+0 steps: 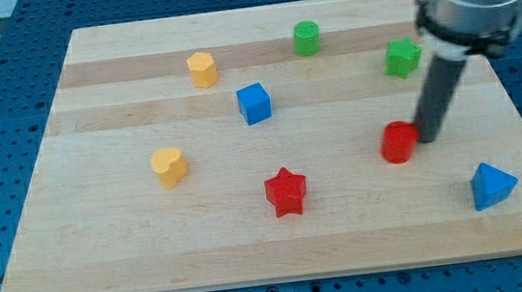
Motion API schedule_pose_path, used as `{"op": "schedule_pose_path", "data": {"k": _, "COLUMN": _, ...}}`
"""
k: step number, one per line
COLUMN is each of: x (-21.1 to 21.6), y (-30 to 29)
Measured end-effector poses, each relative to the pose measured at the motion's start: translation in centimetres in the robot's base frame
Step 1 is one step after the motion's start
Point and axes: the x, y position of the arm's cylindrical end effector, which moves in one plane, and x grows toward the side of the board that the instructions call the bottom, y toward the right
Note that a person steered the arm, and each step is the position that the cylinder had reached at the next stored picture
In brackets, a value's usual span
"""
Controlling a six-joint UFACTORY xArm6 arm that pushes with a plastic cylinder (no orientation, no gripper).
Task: Push the red circle into the red star
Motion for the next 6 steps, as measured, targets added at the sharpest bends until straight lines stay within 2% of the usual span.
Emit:
{"op": "schedule_pose_path", "data": {"k": 1, "x": 1.2, "y": -5.4}}
{"op": "schedule_pose_path", "data": {"k": 2, "x": 3.2, "y": -4.3}}
{"op": "schedule_pose_path", "data": {"k": 3, "x": 3.9, "y": -5.6}}
{"op": "schedule_pose_path", "data": {"k": 4, "x": 3.9, "y": -10.4}}
{"op": "schedule_pose_path", "data": {"k": 5, "x": 3.0, "y": -7.7}}
{"op": "schedule_pose_path", "data": {"k": 6, "x": -0.6, "y": -7.0}}
